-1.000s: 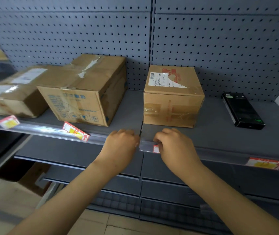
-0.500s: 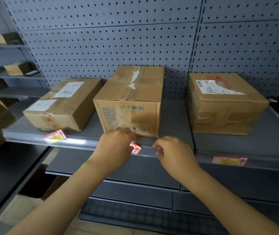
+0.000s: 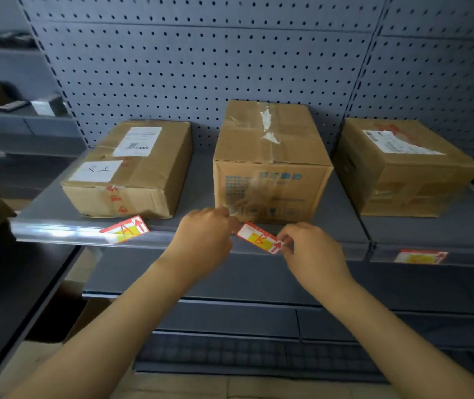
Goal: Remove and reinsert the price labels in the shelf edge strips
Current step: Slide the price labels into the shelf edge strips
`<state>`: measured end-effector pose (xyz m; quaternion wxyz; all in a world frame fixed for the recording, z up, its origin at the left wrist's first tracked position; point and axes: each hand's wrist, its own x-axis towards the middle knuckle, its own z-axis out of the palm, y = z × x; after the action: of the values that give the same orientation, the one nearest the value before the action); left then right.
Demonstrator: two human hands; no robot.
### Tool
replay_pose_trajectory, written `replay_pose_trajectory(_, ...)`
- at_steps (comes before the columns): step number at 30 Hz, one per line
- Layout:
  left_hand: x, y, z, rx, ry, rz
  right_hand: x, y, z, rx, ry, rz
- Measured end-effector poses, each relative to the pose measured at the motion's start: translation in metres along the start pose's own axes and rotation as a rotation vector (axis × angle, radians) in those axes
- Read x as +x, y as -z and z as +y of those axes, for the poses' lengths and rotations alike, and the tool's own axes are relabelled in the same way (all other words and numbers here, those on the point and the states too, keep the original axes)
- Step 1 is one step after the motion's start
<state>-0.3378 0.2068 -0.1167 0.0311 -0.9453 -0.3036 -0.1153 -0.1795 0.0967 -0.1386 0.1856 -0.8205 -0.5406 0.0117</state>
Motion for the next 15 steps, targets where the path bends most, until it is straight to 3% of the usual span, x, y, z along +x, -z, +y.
replay_pose_trajectory(3,0.003,0.0,0.003,0.017,0.018,-0.038,0.0,-0.003,-0.002,-0.005,-0.011,0.007)
replay_pose_trajectory(15,0.025,-0.027,0.012,-0.103,0.002,0.065,0.014,-0.015,-0.008,-0.066,0.039,0.053)
